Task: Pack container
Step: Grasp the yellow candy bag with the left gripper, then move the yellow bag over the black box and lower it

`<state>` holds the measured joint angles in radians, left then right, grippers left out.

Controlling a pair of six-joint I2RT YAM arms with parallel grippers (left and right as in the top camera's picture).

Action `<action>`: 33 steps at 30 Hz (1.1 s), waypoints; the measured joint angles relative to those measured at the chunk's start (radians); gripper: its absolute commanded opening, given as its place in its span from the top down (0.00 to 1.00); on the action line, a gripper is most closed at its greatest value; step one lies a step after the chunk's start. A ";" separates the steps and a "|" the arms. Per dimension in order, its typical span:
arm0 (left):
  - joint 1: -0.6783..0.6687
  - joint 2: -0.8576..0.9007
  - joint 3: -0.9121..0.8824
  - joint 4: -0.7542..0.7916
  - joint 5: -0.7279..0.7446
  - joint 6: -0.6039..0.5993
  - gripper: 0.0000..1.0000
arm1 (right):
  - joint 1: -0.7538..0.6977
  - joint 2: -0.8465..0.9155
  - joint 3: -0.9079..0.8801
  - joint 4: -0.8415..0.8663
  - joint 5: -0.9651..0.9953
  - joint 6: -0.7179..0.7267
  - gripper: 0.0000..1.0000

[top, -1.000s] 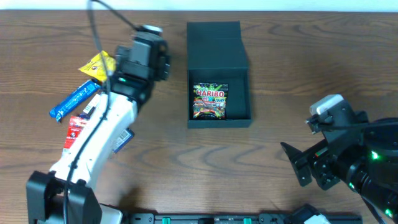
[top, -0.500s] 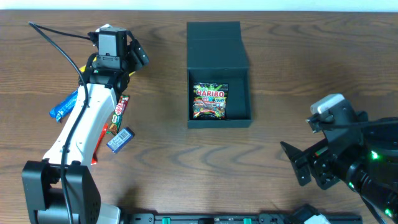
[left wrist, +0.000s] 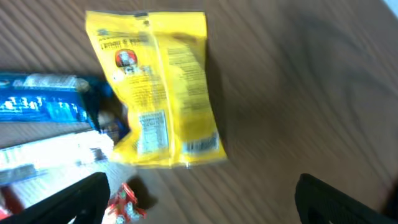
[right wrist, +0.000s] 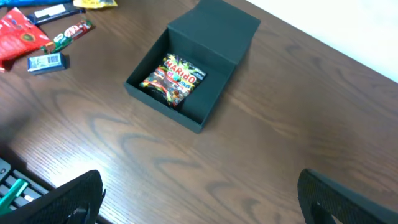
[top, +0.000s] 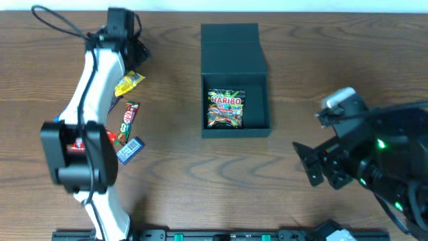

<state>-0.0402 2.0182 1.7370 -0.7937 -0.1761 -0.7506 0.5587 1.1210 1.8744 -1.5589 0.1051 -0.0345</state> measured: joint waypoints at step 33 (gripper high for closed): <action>0.132 0.344 0.246 -0.047 0.124 -0.192 0.84 | 0.000 0.101 0.000 0.048 0.000 0.049 0.01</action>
<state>0.0914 2.3627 1.9831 -0.8402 -0.0521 -0.9428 0.5587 1.2221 1.8744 -1.5105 0.1051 0.0143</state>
